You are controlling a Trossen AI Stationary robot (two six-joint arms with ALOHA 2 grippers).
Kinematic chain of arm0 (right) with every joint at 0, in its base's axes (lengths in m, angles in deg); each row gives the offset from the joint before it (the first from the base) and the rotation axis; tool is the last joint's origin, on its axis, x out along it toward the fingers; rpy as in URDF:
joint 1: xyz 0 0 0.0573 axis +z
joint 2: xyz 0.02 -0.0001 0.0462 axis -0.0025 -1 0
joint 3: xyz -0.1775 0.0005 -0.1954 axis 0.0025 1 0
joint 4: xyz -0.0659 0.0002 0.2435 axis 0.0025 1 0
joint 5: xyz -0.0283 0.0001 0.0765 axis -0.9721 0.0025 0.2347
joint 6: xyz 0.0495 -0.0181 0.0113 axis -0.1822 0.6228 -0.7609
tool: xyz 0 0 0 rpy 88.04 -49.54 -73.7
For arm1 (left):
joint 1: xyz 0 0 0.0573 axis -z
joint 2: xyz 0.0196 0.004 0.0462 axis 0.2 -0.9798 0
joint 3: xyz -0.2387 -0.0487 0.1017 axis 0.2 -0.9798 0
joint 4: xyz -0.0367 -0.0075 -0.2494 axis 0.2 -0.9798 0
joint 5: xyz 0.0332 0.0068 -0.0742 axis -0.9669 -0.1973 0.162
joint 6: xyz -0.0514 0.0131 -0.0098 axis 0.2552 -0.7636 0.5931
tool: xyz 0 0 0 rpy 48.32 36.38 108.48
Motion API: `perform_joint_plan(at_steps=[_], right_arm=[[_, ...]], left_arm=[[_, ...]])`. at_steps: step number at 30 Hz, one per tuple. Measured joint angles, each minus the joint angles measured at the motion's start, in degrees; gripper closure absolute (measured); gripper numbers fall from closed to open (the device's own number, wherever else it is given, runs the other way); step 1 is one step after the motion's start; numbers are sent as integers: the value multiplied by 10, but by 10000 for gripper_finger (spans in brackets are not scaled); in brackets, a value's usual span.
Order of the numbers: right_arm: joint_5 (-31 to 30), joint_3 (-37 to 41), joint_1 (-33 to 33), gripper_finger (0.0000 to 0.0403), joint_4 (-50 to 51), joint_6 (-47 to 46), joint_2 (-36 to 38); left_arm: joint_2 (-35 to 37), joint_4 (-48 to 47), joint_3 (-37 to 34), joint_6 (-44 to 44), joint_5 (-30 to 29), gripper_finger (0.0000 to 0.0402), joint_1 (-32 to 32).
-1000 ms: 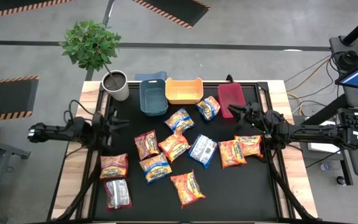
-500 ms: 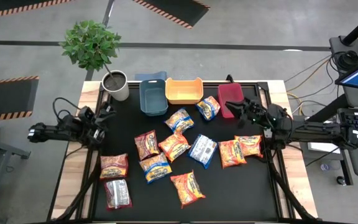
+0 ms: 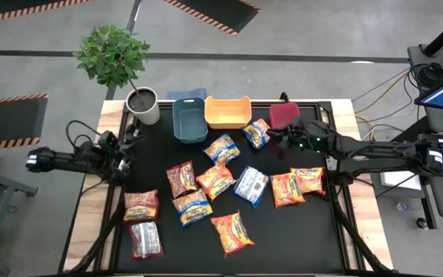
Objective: Sort Maruchan noodles
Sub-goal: Put the red noodle pack into the blue bin
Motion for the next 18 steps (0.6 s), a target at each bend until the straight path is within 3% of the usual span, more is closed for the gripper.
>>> perform_joint_plan(at_steps=[6,10,14,18], right_arm=[[-16,-38,-1,344,1,21,-55],[-15,-80,-1,344,-1,34,-77],[-15,-111,-1,344,-1,58,-87],[-15,-126,-1,344,-5,81,-88]], left_arm=[[-134,94,0,37,0,361,0],[-213,94,39,84,0,361,0],[-279,30,101,112,16,361,1],[-326,-124,178,143,81,361,1]])
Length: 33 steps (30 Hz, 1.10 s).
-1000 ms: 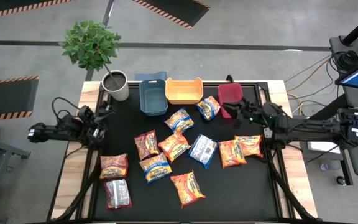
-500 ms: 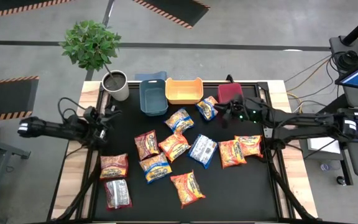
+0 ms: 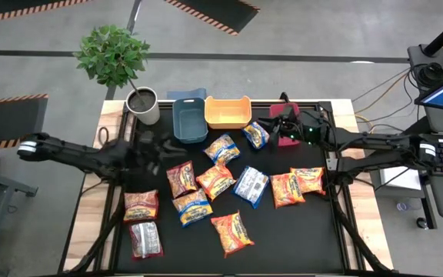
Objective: Sort Maruchan noodles
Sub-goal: Put the red noodle pack into the blue bin
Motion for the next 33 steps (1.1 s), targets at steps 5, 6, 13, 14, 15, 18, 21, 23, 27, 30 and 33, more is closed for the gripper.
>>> perform_joint_plan(at_steps=[5,6,13,14,15,18,21,23,27,30,33], right_arm=[[0,2,0,344,-41,27,0],[0,6,0,344,-54,30,0],[1,44,13,344,-99,40,3],[2,53,17,344,-111,40,5],[1,62,21,344,-124,40,5],[3,85,35,344,-154,44,5],[3,89,42,344,-163,46,5],[3,89,44,344,-162,38,5],[3,89,44,344,-158,12,5],[4,89,47,344,-158,11,5],[5,89,49,344,-158,11,5]], left_arm=[[-60,-267,118,7,58,361,4],[-73,-311,138,7,58,361,5],[-168,-504,246,-19,59,361,19],[-180,-524,258,-23,59,361,21],[-191,-546,270,-24,59,361,24],[-221,-612,304,-25,59,361,32],[-245,-677,331,-24,59,361,43],[-256,-710,343,-24,59,361,48],[-267,-755,349,-30,60,361,52],[-271,-780,349,-48,58,361,52],[-276,-797,349,-64,54,360,52]])
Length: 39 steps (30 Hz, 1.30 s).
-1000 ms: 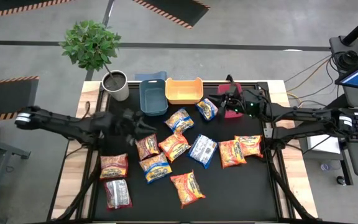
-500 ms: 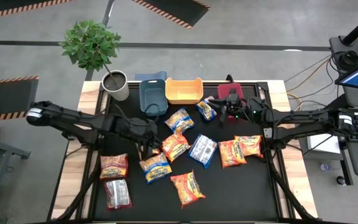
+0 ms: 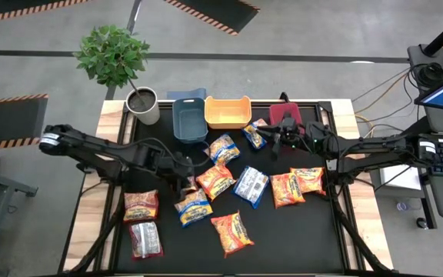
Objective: Sort Maruchan noodles
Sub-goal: Put the red noodle pack into the blue bin
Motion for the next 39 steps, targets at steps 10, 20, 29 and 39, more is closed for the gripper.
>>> perform_joint_plan(at_steps=[10,20,29,39], right_arm=[[0,0,0,344,0,0,0],[0,0,0,344,12,9,0],[0,0,0,344,18,22,-1],[-1,0,0,344,18,36,-1]], left_arm=[[-4,-71,0,-13,-102,275,-1],[1,-27,-41,-110,-175,201,-13],[11,121,-143,-128,-145,201,-56],[82,322,-272,-90,-135,201,-61]])
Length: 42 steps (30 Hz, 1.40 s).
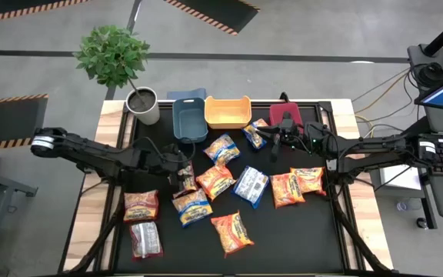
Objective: Sort Maruchan noodles
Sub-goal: Put the red noodle pack into the blue bin
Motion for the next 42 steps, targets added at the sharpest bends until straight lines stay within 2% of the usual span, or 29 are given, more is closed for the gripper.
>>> perform_joint_plan(at_steps=[2,7,16,30,35,42], right_arm=[[0,0,0,344,0,0,0],[0,0,0,344,0,2,0],[0,0,0,344,-1,6,0],[0,0,0,344,-1,13,0],[0,0,0,344,-1,14,0],[0,-1,0,344,-1,14,0]], left_arm=[[17,30,-25,16,-7,201,-2],[29,37,-43,43,-77,201,-2],[16,8,-33,85,-61,201,-2],[-4,35,-51,96,-56,201,-2],[-27,82,-62,104,-56,201,-2],[-80,199,-97,113,-61,201,-2]])
